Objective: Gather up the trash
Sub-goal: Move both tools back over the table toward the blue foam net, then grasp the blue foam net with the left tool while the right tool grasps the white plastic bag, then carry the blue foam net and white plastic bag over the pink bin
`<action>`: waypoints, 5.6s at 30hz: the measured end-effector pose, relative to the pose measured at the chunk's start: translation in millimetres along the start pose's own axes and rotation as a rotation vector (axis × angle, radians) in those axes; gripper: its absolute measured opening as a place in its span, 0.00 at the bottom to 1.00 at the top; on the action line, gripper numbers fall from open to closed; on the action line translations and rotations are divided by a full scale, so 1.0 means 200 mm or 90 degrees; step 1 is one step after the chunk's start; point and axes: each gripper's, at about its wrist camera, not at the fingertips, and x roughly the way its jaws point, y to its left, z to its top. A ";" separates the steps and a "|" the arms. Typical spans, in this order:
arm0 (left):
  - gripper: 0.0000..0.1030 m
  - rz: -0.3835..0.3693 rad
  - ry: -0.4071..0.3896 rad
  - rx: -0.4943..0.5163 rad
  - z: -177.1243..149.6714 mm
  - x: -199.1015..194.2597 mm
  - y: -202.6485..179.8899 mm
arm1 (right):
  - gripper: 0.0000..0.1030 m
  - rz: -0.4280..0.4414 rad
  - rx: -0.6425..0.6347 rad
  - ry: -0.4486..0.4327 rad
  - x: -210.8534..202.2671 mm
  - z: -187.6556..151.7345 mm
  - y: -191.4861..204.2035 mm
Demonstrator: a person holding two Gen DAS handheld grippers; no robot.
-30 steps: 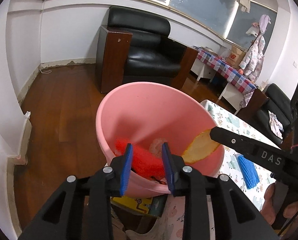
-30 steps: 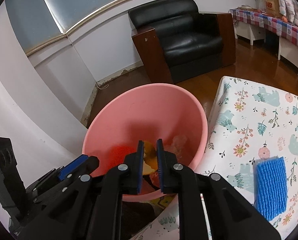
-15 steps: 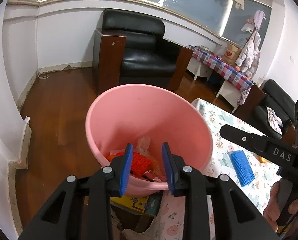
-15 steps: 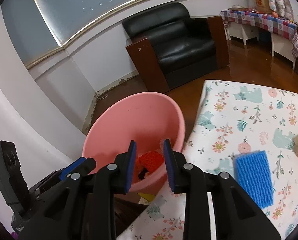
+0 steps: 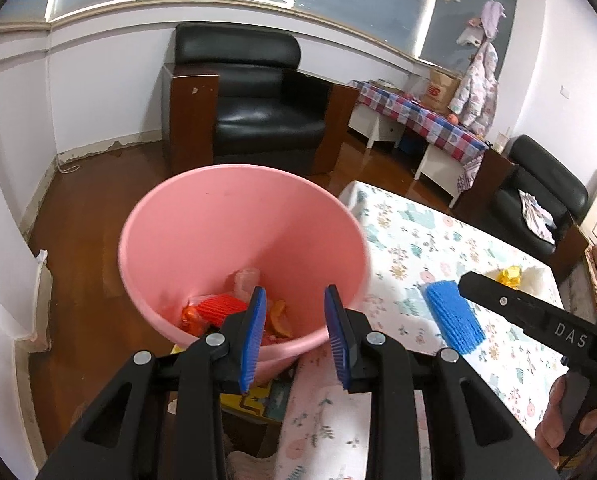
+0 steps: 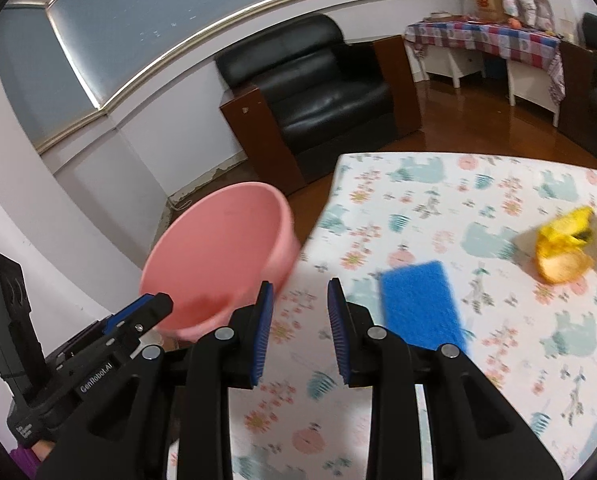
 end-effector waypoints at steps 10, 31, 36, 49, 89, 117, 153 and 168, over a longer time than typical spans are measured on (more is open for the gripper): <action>0.28 -0.035 0.020 0.040 -0.03 0.04 -0.27 | 0.28 -0.055 0.042 -0.039 -0.22 -0.07 -0.23; 0.33 -0.061 0.048 0.125 -0.08 0.06 -0.68 | 0.28 -0.098 0.125 -0.107 -0.51 -0.18 -0.58; 0.34 -0.062 0.052 0.135 -0.09 0.07 -0.72 | 0.28 -0.100 0.141 -0.111 -0.54 -0.20 -0.63; 0.38 -0.064 0.060 0.144 -0.11 0.09 -0.77 | 0.28 -0.102 0.172 -0.117 -0.57 -0.22 -0.72; 0.06 -0.078 0.156 0.094 -0.15 0.52 -0.87 | 0.42 -0.187 0.163 -0.186 -0.56 0.04 -0.96; 0.05 -0.140 0.093 0.134 -0.18 0.26 -0.90 | 0.18 -0.198 0.225 -0.145 -0.56 -0.07 -1.09; 0.05 -0.120 0.009 0.086 -0.14 -0.11 -0.73 | 0.18 -0.090 0.080 -0.180 -0.77 -0.21 -0.42; 0.05 -0.117 -0.017 0.068 -0.12 -0.15 -0.61 | 0.18 -0.087 0.060 -0.185 -0.74 -0.19 -0.33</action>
